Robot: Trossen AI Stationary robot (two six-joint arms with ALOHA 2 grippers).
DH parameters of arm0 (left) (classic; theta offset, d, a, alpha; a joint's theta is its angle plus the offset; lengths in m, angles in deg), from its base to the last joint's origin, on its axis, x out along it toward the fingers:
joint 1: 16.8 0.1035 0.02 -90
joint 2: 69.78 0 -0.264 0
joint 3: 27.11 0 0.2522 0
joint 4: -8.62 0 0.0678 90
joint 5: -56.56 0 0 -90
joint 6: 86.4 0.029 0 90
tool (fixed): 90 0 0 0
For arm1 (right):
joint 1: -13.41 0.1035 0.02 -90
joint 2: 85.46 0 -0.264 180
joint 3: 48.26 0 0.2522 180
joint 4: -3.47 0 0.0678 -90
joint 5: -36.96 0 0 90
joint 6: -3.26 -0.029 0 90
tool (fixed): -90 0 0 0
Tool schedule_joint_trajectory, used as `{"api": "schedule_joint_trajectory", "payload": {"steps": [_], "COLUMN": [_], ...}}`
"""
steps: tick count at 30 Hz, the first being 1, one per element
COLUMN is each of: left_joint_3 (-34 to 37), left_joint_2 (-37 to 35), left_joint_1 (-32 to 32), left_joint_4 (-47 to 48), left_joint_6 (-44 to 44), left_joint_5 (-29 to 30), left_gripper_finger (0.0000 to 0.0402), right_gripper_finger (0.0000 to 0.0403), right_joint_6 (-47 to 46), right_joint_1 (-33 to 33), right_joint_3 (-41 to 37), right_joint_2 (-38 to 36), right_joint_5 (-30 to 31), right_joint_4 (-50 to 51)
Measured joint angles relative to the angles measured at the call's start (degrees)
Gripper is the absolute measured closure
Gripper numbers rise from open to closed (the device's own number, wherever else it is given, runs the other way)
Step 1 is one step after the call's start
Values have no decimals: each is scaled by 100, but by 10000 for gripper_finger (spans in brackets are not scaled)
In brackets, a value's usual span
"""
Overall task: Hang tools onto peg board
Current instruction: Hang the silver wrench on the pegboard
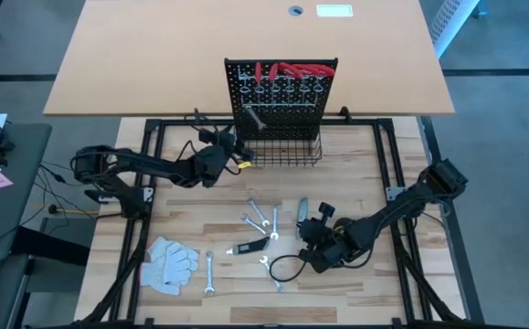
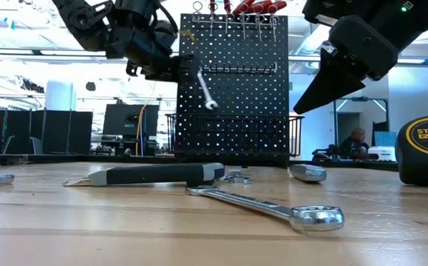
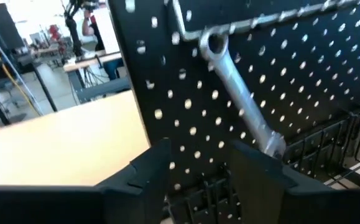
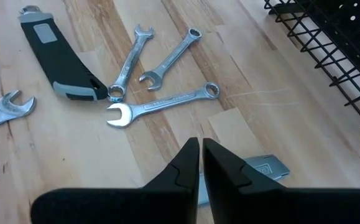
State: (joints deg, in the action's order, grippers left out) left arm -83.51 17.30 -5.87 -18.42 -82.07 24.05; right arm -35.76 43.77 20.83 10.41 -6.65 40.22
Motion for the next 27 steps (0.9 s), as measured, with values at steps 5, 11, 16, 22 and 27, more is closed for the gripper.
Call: {"api": "schedule_joint_trajectory", "payload": {"steps": [5, 11, 16, 22, 27], "left_joint_3": [0, 0, 1, 309, 532], "left_joint_2": [-755, -1851, -2271, -1885, -1152], "left_joint_1": [-395, -1578, -2978, -4210, -4442], "left_joint_4": [879, 3303, 5640, 6263, 6057], "left_joint_6": [521, 395, -1200, -3231, -3915], "left_joint_5": [-4, -13, -29, 80, 533], "left_gripper_finger": [229, 230, 238, 246, 249], "right_gripper_finger": [374, 374, 372, 315, 230], "right_joint_6": [0, 87, 1041, 1387, 1462], "right_joint_1": [26, 159, 163, -463, -1029], "right_joint_3": [0, -10, -331, -683, -583], "right_joint_2": [0, 0, -2, 97, 615], "right_joint_5": [2, -14, -770, -1611, -1836], "right_joint_4": [2, -213, -1698, -3390, -3971]}}
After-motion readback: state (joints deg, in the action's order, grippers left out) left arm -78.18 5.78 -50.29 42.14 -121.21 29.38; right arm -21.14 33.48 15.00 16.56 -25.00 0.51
